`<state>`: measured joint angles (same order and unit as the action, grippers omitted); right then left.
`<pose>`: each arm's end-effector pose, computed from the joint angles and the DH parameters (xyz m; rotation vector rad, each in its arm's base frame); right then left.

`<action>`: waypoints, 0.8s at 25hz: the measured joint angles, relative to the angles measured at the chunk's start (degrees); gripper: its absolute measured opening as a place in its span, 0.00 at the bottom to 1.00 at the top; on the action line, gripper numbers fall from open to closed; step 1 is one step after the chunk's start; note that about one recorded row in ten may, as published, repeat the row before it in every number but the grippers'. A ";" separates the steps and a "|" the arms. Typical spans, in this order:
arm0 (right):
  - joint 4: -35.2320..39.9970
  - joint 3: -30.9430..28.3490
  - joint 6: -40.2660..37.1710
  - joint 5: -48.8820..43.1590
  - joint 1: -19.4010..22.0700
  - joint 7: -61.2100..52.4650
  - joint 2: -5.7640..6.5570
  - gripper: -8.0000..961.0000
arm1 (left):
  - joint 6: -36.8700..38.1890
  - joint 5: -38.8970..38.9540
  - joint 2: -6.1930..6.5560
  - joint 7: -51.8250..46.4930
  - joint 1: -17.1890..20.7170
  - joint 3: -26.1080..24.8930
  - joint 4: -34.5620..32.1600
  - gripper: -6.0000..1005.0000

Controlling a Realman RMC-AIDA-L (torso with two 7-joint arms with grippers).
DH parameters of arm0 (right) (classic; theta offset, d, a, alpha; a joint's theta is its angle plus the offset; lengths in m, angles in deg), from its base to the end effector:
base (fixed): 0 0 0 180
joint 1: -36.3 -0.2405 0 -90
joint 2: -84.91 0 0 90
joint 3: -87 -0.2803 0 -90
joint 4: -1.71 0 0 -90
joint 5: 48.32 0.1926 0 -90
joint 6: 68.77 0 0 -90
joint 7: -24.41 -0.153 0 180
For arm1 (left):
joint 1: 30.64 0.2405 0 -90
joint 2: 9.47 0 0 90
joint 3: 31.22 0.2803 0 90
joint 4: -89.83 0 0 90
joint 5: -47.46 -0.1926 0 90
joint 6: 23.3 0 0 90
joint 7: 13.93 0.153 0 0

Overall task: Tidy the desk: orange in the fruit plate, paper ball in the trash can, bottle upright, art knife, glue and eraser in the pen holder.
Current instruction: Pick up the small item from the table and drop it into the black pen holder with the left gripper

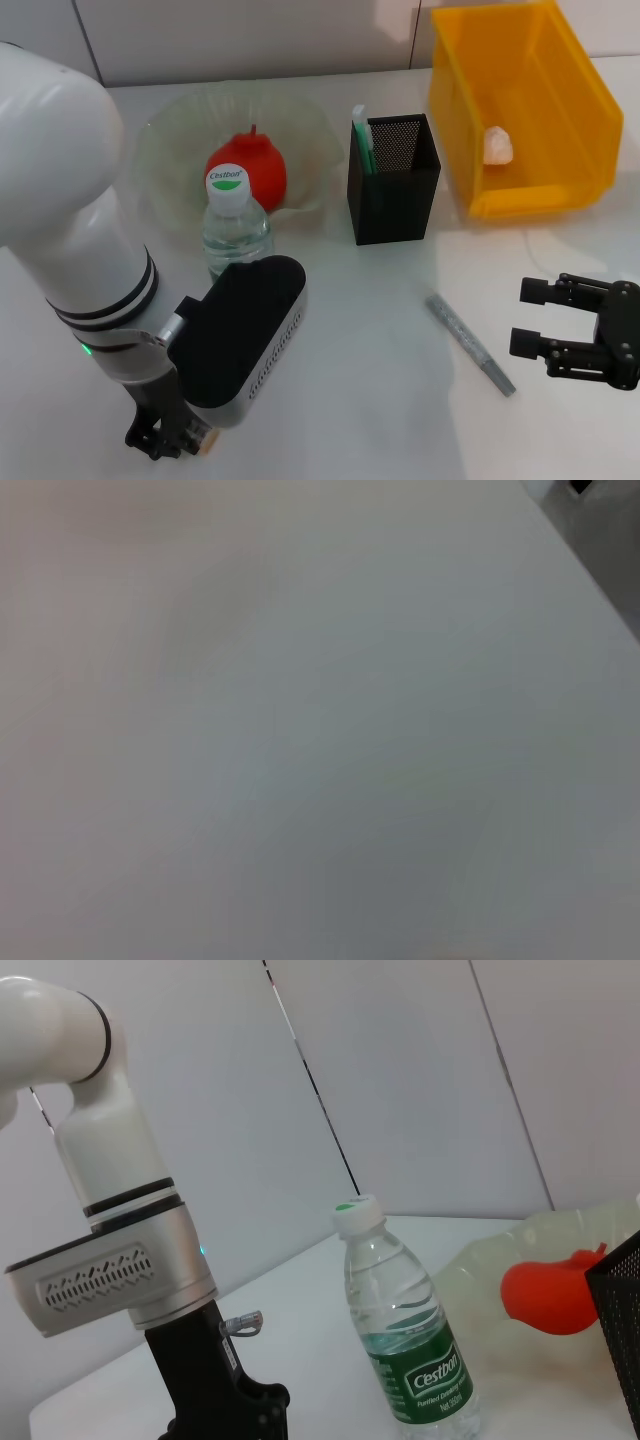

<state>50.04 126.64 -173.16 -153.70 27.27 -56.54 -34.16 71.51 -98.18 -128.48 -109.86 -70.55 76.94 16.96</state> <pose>0.3191 0.2198 0.0206 -2.5996 0.7947 0.8810 -0.1933 0.2936 -0.0877 2.5989 -0.7516 -0.9453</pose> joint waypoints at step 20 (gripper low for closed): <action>-0.23 -4.29 -0.08 -0.32 0.36 0.03 0.18 0.81 | 6.52 16.40 0.17 1.00 0.70 -13.79 -9.46 0.26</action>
<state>49.81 122.35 -173.24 -154.02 27.63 -56.51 -33.98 78.03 -81.78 -128.31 -108.86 -69.86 63.14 7.50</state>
